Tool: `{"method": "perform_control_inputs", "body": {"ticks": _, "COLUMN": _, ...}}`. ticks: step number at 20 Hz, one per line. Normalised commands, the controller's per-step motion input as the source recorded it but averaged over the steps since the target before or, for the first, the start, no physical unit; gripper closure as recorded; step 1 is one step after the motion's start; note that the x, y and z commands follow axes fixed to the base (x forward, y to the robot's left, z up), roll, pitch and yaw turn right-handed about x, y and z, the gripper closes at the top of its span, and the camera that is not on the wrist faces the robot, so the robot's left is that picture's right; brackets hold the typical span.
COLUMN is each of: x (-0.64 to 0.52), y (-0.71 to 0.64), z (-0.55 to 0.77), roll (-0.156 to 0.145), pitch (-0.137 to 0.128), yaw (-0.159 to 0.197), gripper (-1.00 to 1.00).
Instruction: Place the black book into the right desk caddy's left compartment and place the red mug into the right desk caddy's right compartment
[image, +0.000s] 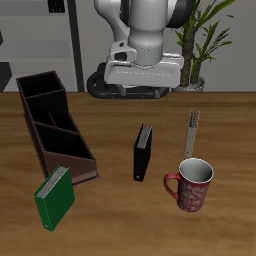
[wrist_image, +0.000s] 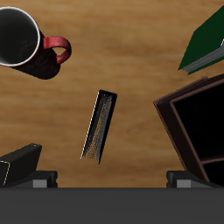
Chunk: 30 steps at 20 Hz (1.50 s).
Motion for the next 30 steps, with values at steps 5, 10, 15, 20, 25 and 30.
{"method": "perform_control_inputs", "body": {"ticks": 5, "x": 0.18, "y": -0.01, "z": -0.24, "roll": 0.003, "pitch": -0.017, "yaw": 0.011, "gripper": -1.0}}
{"method": "perform_control_inputs", "body": {"ticks": 10, "x": 0.11, "y": 0.04, "z": -0.27, "roll": 0.011, "pitch": -0.003, "yaw": -0.01, "gripper": -1.0}}
{"method": "perform_control_inputs", "body": {"ticks": 15, "x": 0.12, "y": 0.09, "z": -0.38, "roll": 0.049, "pitch": 0.017, "yaw": -0.034, "gripper": -1.0}}
{"method": "perform_control_inputs", "body": {"ticks": 20, "x": 0.06, "y": -0.02, "z": -0.29, "roll": 0.014, "pitch": 0.01, "yaw": -0.016, "gripper": -1.0}}
{"method": "perform_control_inputs", "body": {"ticks": 25, "x": 0.04, "y": 0.01, "z": -0.21, "roll": 0.004, "pitch": 0.003, "yaw": -0.01, "gripper": -1.0}}
{"method": "perform_control_inputs", "body": {"ticks": 30, "x": 0.1, "y": 0.03, "z": -0.39, "roll": 0.006, "pitch": 0.048, "yaw": -0.026, "gripper": -1.0}}
